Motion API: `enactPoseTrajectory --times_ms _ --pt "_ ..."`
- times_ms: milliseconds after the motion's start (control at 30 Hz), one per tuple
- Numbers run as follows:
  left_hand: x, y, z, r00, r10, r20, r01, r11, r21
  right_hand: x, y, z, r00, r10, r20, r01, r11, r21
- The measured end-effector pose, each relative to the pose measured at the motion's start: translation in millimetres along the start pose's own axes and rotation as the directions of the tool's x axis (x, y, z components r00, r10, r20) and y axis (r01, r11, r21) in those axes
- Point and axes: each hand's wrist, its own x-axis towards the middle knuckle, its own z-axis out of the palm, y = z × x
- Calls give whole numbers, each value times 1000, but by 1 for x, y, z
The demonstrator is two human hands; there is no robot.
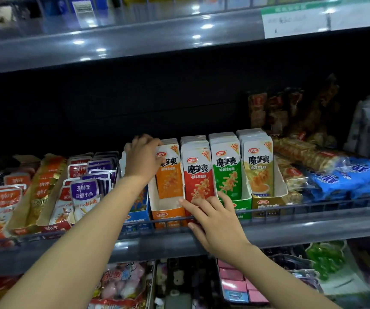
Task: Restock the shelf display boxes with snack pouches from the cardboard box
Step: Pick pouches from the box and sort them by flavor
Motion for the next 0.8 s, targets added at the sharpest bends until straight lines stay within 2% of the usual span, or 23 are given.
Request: enactPoseTrajectory --times_ms 267,400,500,667,800 --pt "-29 9 -7 995 73 63 -77 994 72 -4 -7 -4 999 37 24 -36 999 -32" --pt "-76 27 -15 982 154 -110 -165 981 -105 -23 -25 -16 998 64 12 -64 998 7" --pt "-124 45 -19 976 159 -147 -187 961 -203 -51 -37 -31 988 154 -17 -151 984 90" --pt "-210 74 -11 989 139 -46 -147 934 -326 -119 -43 -58 949 315 20 -314 936 160" --pt "-281 103 10 976 192 103 -128 889 -441 -189 -35 -74 902 416 118 -428 897 112"
